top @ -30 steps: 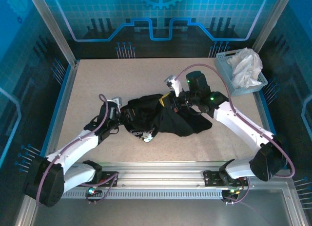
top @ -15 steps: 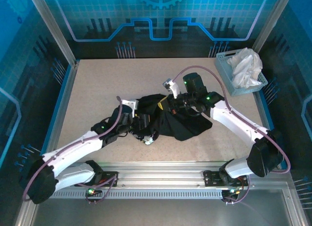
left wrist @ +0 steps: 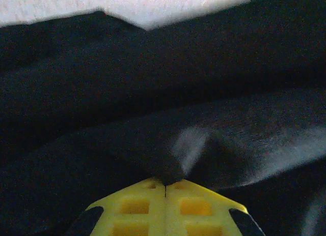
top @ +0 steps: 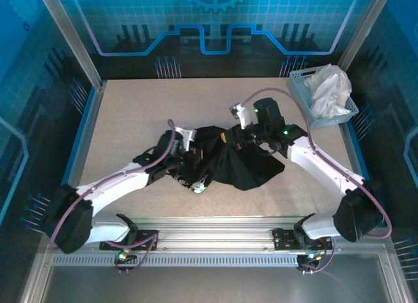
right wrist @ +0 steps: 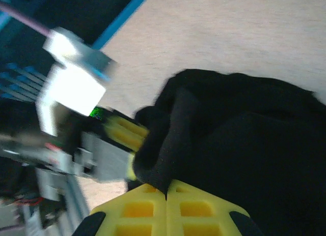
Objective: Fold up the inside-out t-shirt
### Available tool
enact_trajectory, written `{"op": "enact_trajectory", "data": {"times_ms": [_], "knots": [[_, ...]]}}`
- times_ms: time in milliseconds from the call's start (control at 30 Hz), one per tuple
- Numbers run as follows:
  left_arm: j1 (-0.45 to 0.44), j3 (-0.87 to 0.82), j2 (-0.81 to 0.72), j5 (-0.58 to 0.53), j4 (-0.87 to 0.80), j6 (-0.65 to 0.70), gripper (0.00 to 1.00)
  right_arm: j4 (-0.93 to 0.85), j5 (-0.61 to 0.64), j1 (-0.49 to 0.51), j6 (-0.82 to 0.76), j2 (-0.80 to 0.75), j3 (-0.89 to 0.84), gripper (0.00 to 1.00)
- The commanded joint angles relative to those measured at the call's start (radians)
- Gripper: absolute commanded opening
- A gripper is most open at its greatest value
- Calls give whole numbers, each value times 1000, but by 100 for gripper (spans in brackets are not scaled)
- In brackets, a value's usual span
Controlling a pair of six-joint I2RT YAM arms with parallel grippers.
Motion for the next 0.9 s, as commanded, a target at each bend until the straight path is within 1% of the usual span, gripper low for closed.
{"op": "enact_trajectory", "data": {"times_ms": [0, 33, 100, 167, 200, 267, 300, 333, 367, 400, 433, 567, 600, 667, 733, 833, 867], "knots": [[105, -60, -167, 327, 274, -123, 0, -10, 293, 50, -82, -110, -52, 4], [118, -60, -189, 379, 303, -140, 0, 25, 319, 62, -105, -132, -80, 5], [129, -48, -211, 440, 329, -144, 0, 72, 372, 78, -134, -163, -114, 7], [132, -38, -217, 488, 337, -136, 0, 63, 431, 95, -168, -163, -104, 10], [134, -33, -218, 500, 337, -133, 0, 40, 478, 107, -181, -154, -89, 13], [137, -32, -223, 502, 342, -133, 0, -25, 615, 149, -229, -133, -51, 21], [137, -30, -224, 502, 343, -133, 0, -35, 659, 169, -259, -135, -49, 24], [137, -25, -223, 503, 341, -133, 0, -24, 693, 194, -296, -146, -60, 28], [137, -22, -223, 503, 339, -136, 0, -6, 696, 210, -330, -164, -76, 31], [137, -20, -223, 504, 337, -137, 0, 13, 668, 220, -359, -183, -93, 35], [137, -17, -224, 507, 334, -134, 0, 32, 599, 229, -397, -207, -112, 40], [137, -13, -225, 507, 314, -127, 0, 65, 412, 255, -474, -237, -142, 57], [137, -14, -226, 507, 312, -127, 0, 76, 387, 255, -479, -233, -149, 63], [137, -13, -227, 510, 309, -126, 0, 92, 351, 254, -494, -201, -153, 69], [137, -16, -230, 514, 311, -127, 0, 120, 310, 255, -506, -148, -147, 71], [137, -24, -244, 509, 316, -129, 0, 185, 256, 249, -501, -37, -116, 70], [137, -30, -255, 501, 313, -128, 0, 191, 223, 242, -494, 15, -85, 63]]}}
